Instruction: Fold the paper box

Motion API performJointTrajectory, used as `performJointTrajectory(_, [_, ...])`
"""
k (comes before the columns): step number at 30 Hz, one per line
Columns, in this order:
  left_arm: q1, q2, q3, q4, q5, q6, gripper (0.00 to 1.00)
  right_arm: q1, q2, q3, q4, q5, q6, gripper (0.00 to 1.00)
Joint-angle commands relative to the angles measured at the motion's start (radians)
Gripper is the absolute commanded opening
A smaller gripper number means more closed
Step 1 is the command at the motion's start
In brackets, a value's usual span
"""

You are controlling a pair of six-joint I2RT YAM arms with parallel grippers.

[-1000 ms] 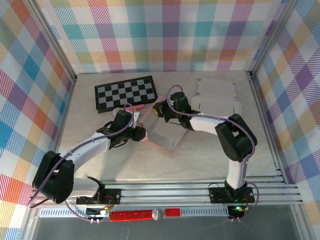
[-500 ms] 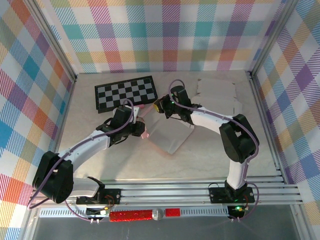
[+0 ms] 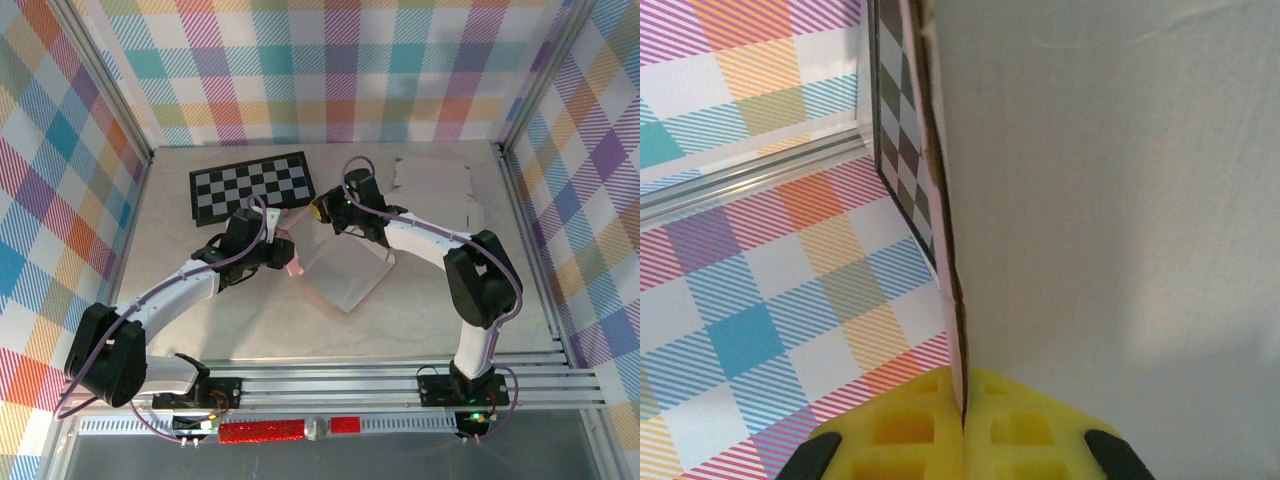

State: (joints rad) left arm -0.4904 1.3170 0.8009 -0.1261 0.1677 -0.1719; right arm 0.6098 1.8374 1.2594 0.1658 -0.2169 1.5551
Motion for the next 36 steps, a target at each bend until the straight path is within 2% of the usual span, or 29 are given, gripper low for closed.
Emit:
performJointTrajectory(1, [-0.008, -0.012, -0.031, 0.045, 0.061, -0.006, 0.31, 0.002, 0.018, -0.011, 0.077, -0.002, -0.022, 0.0])
performJointTrajectory(8, [-0.01, -0.007, -0.066, 0.084, 0.103, -0.027, 0.33, 0.0, 0.035, -0.018, 0.102, -0.021, -0.024, 0.0])
performJointTrajectory(14, [-0.013, 0.022, -0.075, 0.11, 0.105, -0.035, 0.3, 0.001, 0.041, -0.035, 0.147, -0.03, -0.025, 0.0])
performJointTrajectory(18, [-0.018, 0.036, -0.078, 0.12, 0.075, -0.047, 0.3, 0.001, 0.028, -0.09, 0.228, -0.021, -0.036, 0.0])
performJointTrajectory(27, [-0.064, 0.072, -0.085, 0.111, -0.036, -0.078, 0.31, 0.004, 0.042, -0.246, 0.605, -0.001, -0.027, 0.0])
performJointTrajectory(31, [-0.087, 0.083, -0.088, 0.113, -0.073, -0.094, 0.31, 0.003, 0.052, -0.273, 0.695, -0.011, -0.019, 0.0])
performJointTrajectory(36, [-0.119, 0.085, -0.092, 0.127, -0.123, -0.112, 0.3, 0.005, 0.05, -0.292, 0.722, -0.013, -0.006, 0.0])
